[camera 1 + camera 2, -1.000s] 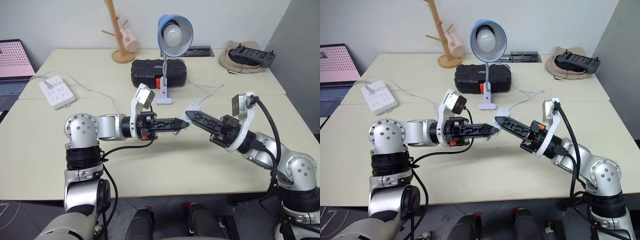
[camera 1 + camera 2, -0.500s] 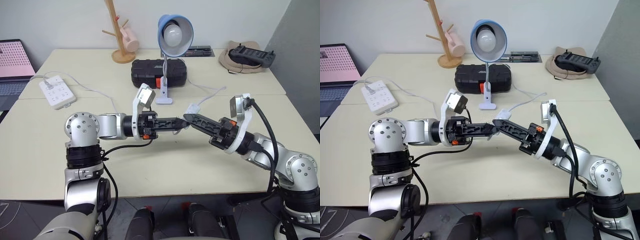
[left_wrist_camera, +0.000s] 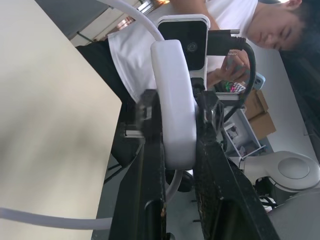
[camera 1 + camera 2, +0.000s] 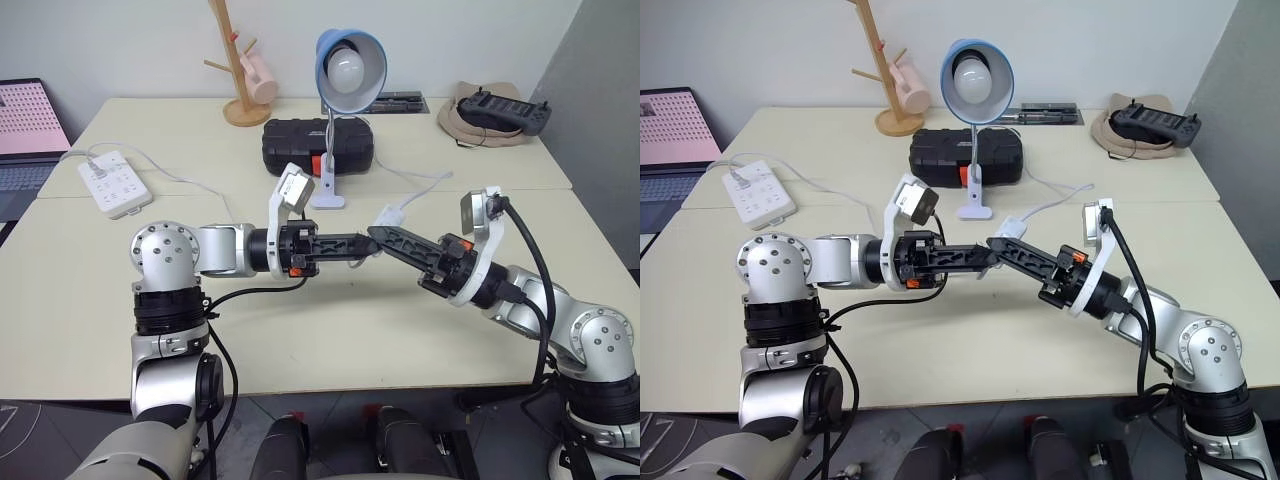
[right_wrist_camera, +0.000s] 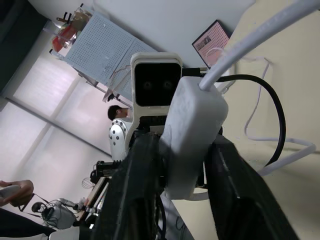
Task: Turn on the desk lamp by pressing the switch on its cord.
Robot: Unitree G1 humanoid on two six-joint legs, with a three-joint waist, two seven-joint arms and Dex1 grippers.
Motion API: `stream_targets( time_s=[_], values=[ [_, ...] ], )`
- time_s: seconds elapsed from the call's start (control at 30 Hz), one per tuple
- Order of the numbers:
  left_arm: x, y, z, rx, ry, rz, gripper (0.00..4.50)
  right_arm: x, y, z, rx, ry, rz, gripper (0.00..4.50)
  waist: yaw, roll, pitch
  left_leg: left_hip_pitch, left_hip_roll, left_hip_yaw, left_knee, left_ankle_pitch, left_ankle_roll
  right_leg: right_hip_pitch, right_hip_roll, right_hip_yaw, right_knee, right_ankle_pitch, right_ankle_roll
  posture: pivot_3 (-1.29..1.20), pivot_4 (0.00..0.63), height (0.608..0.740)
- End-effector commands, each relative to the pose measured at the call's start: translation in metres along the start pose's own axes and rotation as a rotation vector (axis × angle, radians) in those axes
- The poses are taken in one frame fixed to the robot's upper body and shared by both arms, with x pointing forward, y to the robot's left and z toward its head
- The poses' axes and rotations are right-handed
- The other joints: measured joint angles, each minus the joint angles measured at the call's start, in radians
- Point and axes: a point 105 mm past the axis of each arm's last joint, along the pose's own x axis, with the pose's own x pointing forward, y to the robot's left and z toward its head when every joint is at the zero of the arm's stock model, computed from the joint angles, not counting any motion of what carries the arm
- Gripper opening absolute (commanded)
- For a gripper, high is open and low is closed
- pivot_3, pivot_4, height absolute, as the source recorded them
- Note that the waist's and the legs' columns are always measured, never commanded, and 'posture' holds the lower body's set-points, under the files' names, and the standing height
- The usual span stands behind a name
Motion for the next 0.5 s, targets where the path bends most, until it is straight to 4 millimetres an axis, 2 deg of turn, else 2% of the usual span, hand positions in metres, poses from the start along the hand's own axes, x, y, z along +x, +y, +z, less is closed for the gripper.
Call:
stream_targets(
  time_s=[0.03, 0.3, 0.5],
  values=[
    [0.0012, -0.0121, 0.0011, 0.042, 0.006, -0.041, 0.41, -0.0019, 0.0078, 0.0061, -0.009, -0.028, 0.027, 0.78, 0.000, 0.000, 0.000, 0.000, 0.000, 0.000, 0.000, 0.000, 0.000, 0.000, 0.000, 0.000, 0.000, 0.000, 0.000, 0.00, 0.150, 0.740],
    [-0.0012, -0.0114, 0.0032, 0.034, 0.003, -0.042, 0.41, -0.0038, 0.0091, 0.0044, -0.020, -0.011, 0.033, 0.68, 0.000, 0.000, 0.000, 0.000, 0.000, 0.000, 0.000, 0.000, 0.000, 0.000, 0.000, 0.000, 0.000, -0.001, 0.002, 0.00, 0.150, 0.740],
    [-0.0039, -0.0122, 0.0020, 0.027, 0.009, -0.050, 0.41, -0.0023, 0.0075, -0.0017, -0.119, 0.057, 0.007, 0.67, 0.000, 0.000, 0.000, 0.000, -0.001, 0.000, 0.000, 0.000, 0.000, 0.000, 0.000, 0.000, 0.000, -0.002, 0.003, 0.00, 0.150, 0.740]
  ],
)
